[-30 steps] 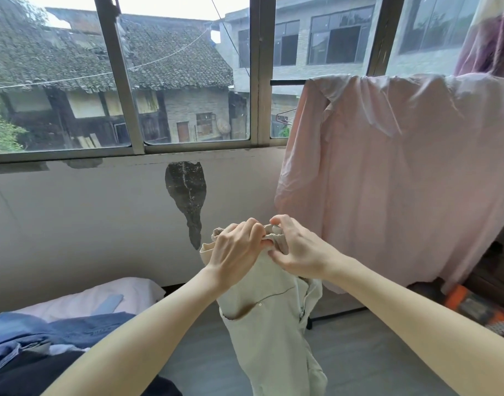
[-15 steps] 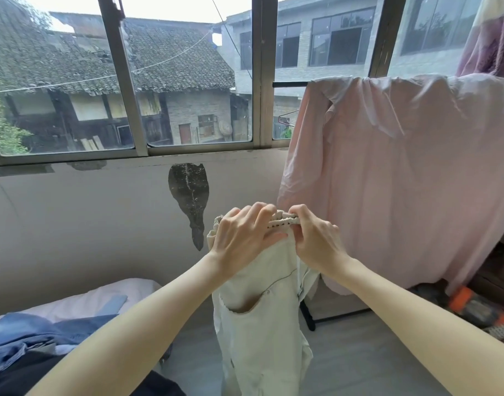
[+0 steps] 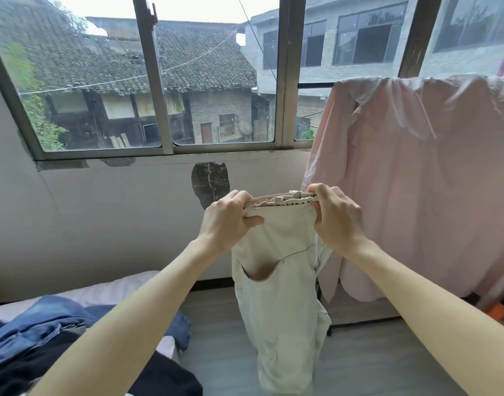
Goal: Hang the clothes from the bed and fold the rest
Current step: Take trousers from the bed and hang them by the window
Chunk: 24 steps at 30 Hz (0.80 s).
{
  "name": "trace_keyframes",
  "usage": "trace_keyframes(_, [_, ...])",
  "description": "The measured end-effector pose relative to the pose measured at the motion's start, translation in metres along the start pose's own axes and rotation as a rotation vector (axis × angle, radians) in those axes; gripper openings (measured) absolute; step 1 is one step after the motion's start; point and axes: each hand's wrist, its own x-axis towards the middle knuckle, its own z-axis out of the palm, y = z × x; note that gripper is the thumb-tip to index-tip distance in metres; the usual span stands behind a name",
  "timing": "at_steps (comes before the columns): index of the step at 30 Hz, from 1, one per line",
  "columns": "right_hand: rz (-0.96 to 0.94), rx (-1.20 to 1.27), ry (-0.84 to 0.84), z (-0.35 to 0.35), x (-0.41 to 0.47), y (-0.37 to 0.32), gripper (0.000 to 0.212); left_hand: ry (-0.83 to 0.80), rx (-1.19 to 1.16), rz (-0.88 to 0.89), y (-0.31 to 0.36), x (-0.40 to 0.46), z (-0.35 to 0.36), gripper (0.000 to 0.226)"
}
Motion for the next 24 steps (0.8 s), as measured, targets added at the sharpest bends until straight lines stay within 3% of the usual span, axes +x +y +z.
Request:
trace_keyframes(4, [0.069,-0.039,0.068,0.003,0.003,0.001,0.023,0.102,-0.233,0.031,0.017,-0.013,-0.004,0.036])
trace_keyframes(8, [0.111,0.087,0.137,0.006,-0.004,0.0,0.025,0.167,-0.235,0.05,0.04,-0.032,-0.01,0.029])
trace_keyframes(15, [-0.012,0.446,0.162,0.014,-0.013,-0.035,0.032,0.356,-0.146,-0.221,0.069,-0.087,-0.042,0.024])
trace_keyframes(19, [-0.12,0.703,0.078,0.015,-0.028,-0.079,0.044,0.396,-0.024,-0.329,0.081,-0.134,-0.075,0.027])
trace_keyframes(24, [-0.251,0.894,-0.028,0.019,-0.049,-0.161,0.042,0.493,0.093,-0.498,0.074,-0.196,-0.13,0.027])
